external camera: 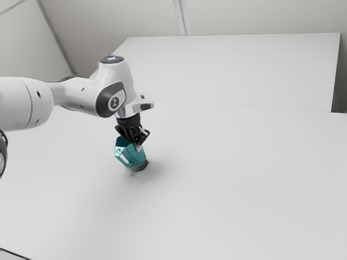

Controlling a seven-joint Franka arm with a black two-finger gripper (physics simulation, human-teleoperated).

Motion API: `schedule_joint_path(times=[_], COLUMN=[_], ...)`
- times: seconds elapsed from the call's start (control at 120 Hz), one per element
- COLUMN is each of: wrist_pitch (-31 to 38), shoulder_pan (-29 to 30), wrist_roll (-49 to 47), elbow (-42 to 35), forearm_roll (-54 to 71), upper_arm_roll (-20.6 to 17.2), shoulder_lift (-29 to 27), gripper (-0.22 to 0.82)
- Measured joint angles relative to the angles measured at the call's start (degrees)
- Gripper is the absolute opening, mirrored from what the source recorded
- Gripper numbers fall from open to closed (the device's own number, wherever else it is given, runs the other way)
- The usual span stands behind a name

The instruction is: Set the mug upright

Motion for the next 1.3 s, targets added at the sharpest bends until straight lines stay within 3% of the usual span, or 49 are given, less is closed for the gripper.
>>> schedule_joint_path(times=[0.617,1.1,1.3], wrist_pitch=[1.3,0.9,0.5], shoulder_pan=[0.5,0.4,0.8], wrist_roll=[-2.4,-2.0,-1.0], elbow=[0.2,0.9,1.9], forearm_roll=[-0.3,-1.1,-0.9], upper_arm_roll=[0.1,0.1,0.1], shoulder_lift=[2.0,-2.1,-6.3], gripper=[-0.16,0.07,0.33])
